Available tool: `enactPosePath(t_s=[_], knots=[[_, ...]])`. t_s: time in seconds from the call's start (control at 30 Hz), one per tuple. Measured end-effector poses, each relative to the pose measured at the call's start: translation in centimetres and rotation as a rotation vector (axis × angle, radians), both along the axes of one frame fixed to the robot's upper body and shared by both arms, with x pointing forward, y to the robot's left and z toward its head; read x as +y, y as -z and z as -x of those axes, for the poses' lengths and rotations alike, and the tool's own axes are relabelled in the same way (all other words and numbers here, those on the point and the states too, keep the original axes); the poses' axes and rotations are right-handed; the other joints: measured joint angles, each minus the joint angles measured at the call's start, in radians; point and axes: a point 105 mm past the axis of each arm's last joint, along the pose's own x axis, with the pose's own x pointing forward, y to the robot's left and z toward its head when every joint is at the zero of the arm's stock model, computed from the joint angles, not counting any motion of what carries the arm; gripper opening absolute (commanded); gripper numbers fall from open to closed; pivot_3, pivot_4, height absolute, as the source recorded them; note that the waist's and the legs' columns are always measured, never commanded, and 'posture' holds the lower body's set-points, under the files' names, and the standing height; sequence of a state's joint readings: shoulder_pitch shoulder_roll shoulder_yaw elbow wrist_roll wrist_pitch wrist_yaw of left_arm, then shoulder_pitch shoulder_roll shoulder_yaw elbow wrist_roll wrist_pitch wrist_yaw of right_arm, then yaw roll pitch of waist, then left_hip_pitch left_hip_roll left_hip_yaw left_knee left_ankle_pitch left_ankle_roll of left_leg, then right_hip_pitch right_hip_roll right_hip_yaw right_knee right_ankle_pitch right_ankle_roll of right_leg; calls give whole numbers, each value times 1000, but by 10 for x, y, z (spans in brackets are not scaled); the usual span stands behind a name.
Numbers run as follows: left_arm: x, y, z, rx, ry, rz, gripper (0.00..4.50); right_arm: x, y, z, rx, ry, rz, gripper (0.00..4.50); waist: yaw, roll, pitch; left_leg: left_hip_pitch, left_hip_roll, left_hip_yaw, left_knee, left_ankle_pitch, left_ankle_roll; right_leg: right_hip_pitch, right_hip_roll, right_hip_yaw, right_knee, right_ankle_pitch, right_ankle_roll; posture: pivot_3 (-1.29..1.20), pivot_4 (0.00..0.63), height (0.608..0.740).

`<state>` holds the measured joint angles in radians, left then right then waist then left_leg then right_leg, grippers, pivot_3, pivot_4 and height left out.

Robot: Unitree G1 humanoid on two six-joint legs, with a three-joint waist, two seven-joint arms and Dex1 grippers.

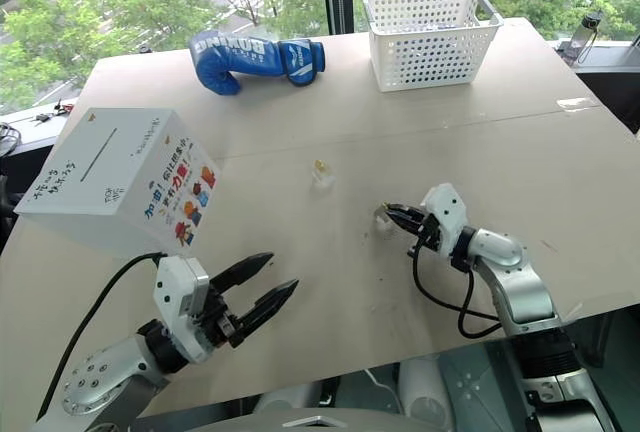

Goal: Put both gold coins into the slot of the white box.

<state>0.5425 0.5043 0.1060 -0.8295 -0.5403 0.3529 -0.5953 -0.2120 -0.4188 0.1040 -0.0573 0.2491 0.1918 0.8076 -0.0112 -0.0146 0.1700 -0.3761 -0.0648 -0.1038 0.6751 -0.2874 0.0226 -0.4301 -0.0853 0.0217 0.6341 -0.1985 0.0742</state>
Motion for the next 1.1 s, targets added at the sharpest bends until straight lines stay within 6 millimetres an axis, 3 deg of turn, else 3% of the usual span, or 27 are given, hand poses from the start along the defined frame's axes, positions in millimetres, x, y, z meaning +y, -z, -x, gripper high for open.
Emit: enactPosePath(t_s=[0.23,0.37,0.53,0.67,0.93,1.1], knots=[[2,2,0,-7,-9,7,3209,0,0,-1,9,2,-3,31,0,0,0,0,0,0,0,0,0,0,0,0,0,0,0,0,150,721],[-1,0,-8,-15,-50,47,3209,1,-2,0,98,13,-82,31,0,0,0,0,0,0,0,0,0,0,0,0,0,0,0,0,150,721],[-18,-20,-29,-15,-127,313,3209,1,-21,1,190,27,-233,31,3,0,0,0,0,-1,0,0,0,0,0,0,0,0,0,0,150,721],[-27,-32,-34,17,-115,444,3209,1,-29,5,278,15,-315,31,0,0,0,0,0,-1,0,0,0,0,0,0,1,0,0,0,150,721],[-51,-51,-30,97,16,683,3209,31,-60,30,449,-224,-492,31,0,0,0,0,0,-1,0,0,0,0,0,0,0,0,0,0,150,721],[-56,-55,-23,139,98,781,3209,37,-74,46,518,-351,-549,31,1,0,0,-1,0,-1,0,0,1,0,0,-1,0,0,0,0,150,721]])
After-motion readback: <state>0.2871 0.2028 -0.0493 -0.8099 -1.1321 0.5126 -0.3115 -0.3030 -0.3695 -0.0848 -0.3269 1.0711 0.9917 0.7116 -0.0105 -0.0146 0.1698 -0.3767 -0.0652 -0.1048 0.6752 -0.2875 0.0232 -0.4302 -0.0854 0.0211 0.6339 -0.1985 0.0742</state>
